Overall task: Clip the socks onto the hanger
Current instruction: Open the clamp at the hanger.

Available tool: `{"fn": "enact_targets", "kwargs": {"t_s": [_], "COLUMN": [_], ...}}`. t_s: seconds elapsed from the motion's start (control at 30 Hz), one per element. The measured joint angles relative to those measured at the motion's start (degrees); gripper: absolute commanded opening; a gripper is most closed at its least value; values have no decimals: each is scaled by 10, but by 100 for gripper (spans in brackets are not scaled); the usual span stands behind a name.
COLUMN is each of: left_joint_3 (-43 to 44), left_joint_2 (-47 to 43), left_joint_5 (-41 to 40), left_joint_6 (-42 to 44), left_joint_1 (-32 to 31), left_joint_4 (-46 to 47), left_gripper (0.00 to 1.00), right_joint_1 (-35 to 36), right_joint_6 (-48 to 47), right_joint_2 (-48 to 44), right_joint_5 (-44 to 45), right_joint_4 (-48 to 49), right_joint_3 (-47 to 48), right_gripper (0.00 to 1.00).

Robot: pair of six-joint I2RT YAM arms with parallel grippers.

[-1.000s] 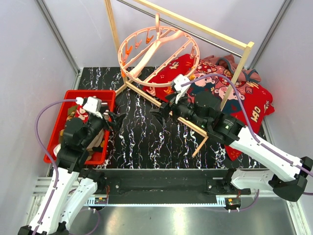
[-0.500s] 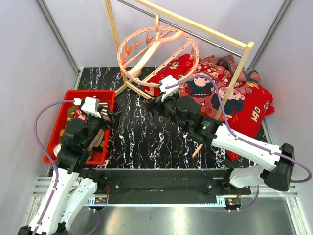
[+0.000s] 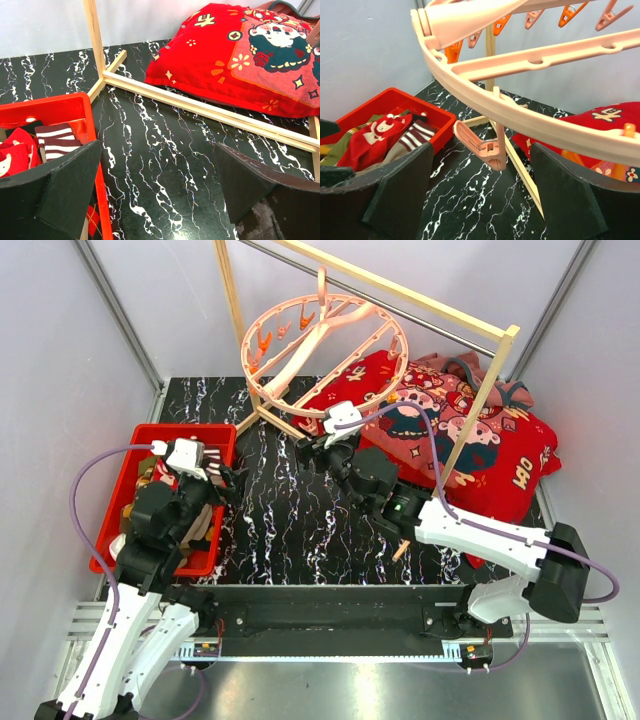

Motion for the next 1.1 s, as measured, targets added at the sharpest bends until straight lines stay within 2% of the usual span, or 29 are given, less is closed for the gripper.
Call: {"fn": "enact_targets", "kwargs": {"t_s": [0.27,0.6,0.93,1.07,1.1], "left_joint_3": [-1,-1,-2,-2,-2], "left_joint_2": [0,0,0,2,3], "left_joint_5": [0,0,3,6,7], "left_joint_6": [0,0,0,0,0], "left_joint_1": [-1,-2,-2,-2,-2], "left_joint_4": [-1,-1,-2,-2,-2], "left_gripper": [99,99,99,99,99], "right_joint_1": [4,9,10,10,10], "right_joint_6": [-23,-26,7,28,35], "right_joint_2": [36,55,66,68,68], "right_joint_5": [39,78,96,96,96], "right_joint_4": [82,89,-5,-57,-68], "right_joint_3": [-12,10,78,111,117], "right_gripper": [85,82,70,61,55]}}
